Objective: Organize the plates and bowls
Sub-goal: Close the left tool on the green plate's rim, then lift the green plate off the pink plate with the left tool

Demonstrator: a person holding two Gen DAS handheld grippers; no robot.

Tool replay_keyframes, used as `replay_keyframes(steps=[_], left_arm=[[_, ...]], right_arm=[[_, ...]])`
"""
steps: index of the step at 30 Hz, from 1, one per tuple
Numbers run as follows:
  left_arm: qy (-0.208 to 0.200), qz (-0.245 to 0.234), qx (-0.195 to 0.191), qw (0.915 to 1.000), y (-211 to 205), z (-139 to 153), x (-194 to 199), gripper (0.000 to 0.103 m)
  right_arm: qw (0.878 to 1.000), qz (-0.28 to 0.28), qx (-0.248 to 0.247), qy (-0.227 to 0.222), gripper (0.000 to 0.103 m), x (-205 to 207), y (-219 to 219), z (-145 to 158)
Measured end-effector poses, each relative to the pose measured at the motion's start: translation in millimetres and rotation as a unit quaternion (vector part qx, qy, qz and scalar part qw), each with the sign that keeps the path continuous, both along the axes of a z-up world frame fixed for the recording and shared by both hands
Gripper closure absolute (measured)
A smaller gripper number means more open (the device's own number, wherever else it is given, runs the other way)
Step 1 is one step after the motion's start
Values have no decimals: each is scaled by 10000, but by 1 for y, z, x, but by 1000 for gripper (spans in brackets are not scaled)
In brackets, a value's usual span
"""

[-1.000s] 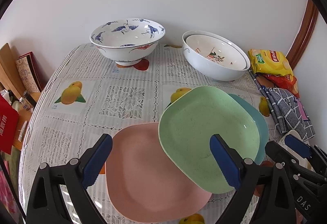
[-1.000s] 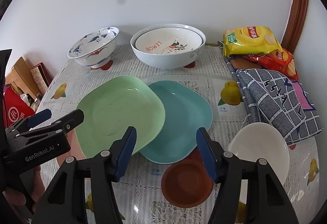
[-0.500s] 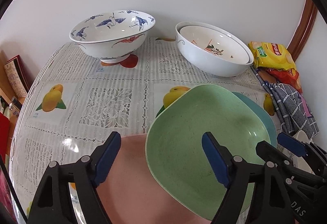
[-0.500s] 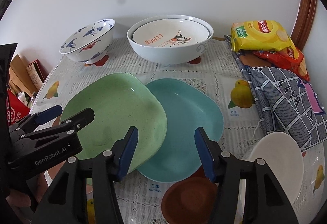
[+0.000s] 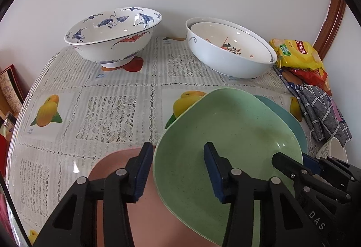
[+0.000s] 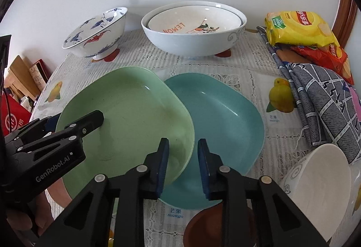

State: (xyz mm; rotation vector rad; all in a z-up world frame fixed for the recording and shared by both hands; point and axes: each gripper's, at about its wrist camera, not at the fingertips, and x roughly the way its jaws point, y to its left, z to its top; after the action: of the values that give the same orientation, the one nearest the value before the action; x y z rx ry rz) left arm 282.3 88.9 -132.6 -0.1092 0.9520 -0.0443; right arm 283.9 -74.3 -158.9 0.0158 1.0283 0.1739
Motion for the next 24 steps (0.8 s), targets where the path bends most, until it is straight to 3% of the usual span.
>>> replay_keyframes(steps=[7, 24], left_arm=[[-20, 44, -11, 10000, 4, 6, -8, 82], [-488, -159, -42, 9987, -19, 64, -62, 83]], right_arm=[[9999, -106, -92, -45, 88, -6, 0, 6], [9973, -366, -70, -630, 89, -69, -25, 70]])
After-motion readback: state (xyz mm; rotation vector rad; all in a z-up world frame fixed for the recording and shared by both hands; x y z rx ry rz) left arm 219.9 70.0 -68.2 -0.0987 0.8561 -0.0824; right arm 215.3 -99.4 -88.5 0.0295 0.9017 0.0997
